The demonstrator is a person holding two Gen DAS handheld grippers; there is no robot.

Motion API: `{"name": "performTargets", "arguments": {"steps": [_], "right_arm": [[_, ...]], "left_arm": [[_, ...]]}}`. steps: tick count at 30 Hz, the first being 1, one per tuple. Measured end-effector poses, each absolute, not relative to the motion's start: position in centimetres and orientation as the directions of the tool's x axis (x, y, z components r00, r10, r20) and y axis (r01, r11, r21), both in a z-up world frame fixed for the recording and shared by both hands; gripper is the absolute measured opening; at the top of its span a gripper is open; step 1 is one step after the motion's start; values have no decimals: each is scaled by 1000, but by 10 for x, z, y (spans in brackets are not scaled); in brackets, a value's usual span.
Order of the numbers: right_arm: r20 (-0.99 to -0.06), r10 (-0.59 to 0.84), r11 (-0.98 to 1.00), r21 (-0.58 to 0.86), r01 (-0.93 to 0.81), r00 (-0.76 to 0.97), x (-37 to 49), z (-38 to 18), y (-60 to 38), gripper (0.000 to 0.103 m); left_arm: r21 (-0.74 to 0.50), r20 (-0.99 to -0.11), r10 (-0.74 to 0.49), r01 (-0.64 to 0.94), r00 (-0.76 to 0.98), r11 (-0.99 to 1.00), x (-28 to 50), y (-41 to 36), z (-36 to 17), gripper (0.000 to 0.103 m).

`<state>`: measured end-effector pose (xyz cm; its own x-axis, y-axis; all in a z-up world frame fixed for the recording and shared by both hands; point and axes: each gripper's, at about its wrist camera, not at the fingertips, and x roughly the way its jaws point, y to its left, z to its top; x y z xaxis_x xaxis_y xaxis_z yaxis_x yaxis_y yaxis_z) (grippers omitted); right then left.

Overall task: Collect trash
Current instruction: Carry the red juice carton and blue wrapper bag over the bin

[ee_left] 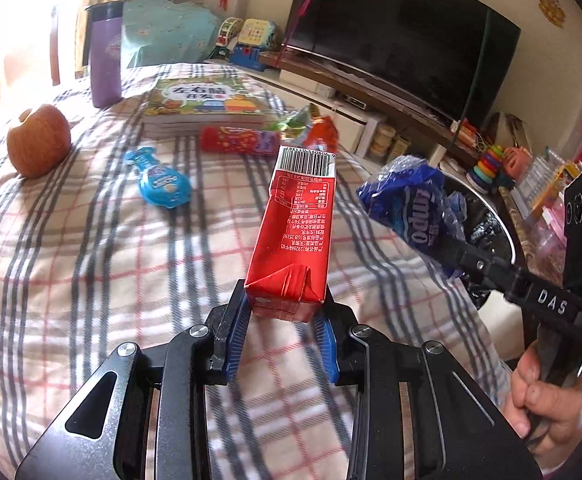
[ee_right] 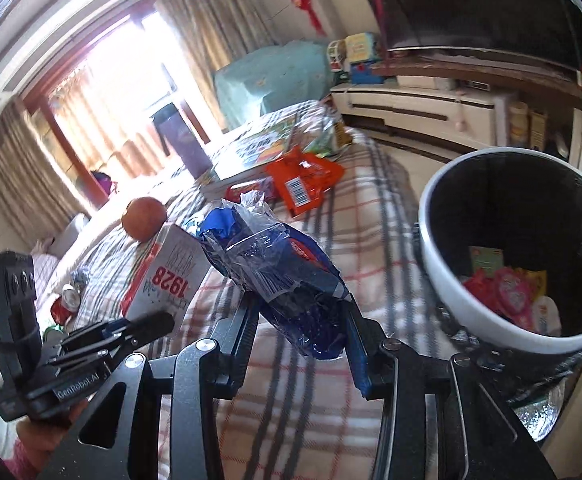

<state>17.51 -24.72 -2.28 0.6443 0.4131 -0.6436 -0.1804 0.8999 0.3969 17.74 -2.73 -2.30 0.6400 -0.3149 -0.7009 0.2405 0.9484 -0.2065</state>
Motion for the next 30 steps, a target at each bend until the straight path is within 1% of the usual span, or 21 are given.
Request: {"name": "performTargets", "arguments": {"steps": [15, 30], "right_arm": [[-627, 360, 904, 417, -93, 691, 155, -20, -293, 41], [-613, 296, 904, 428, -6, 732, 142, -16, -336, 41]], "left_arm": [[-170, -698, -354, 336, 622, 926, 175, -85, -12, 30], [-153, -706, -378, 392, 599, 907, 175, -119, -11, 30]]}}
